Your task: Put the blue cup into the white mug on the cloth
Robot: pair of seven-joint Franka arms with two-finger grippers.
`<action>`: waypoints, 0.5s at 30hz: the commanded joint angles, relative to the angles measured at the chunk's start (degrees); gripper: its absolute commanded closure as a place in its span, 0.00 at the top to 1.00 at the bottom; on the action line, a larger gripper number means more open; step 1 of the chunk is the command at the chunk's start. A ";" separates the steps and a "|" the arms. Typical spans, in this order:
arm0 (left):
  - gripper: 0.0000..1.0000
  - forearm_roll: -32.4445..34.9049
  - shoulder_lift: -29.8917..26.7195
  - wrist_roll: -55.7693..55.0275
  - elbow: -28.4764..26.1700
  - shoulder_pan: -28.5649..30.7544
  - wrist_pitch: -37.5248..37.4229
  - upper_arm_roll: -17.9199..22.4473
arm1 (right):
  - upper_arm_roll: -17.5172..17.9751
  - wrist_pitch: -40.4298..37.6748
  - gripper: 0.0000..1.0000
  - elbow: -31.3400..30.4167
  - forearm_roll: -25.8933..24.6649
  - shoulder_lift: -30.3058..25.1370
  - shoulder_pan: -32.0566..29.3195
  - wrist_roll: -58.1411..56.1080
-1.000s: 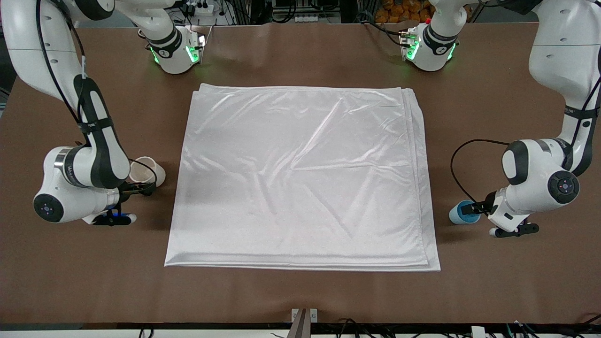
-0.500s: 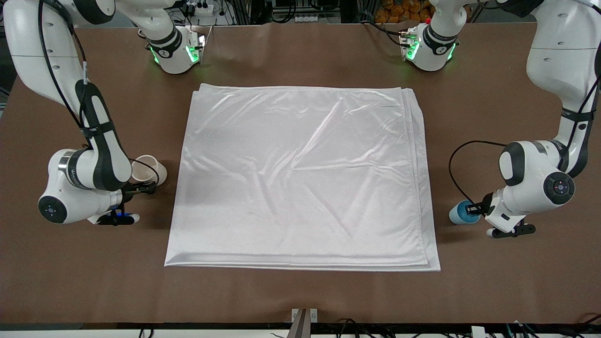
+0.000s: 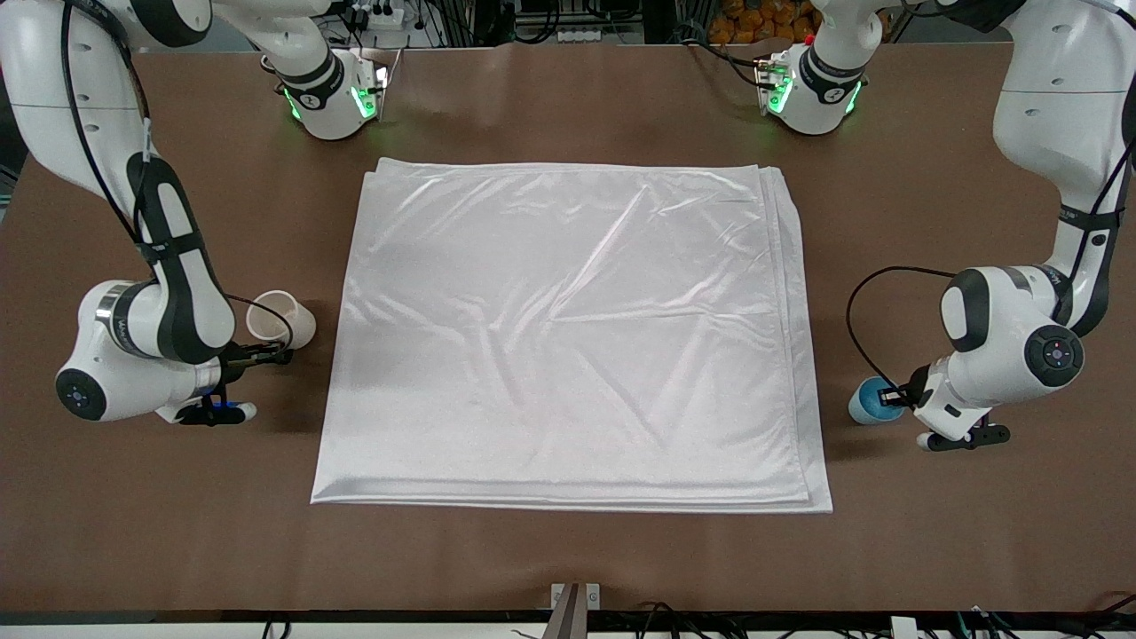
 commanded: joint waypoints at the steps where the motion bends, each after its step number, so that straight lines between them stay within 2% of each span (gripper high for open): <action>1: 0.00 1.41 -0.65 0.72 0.35 0.44 0.43 -0.30 | 0.22 -0.16 0.00 0.22 1.08 -0.75 0.28 0.39; 11: 0.00 1.50 -3.20 0.81 0.43 -0.35 -0.01 -0.57 | 0.66 -3.41 0.00 1.98 1.17 -1.02 1.59 5.31; 15: 0.00 2.20 -4.52 0.72 0.35 -0.44 -0.10 -0.74 | 1.89 -5.43 0.00 3.12 1.17 -1.19 1.95 8.91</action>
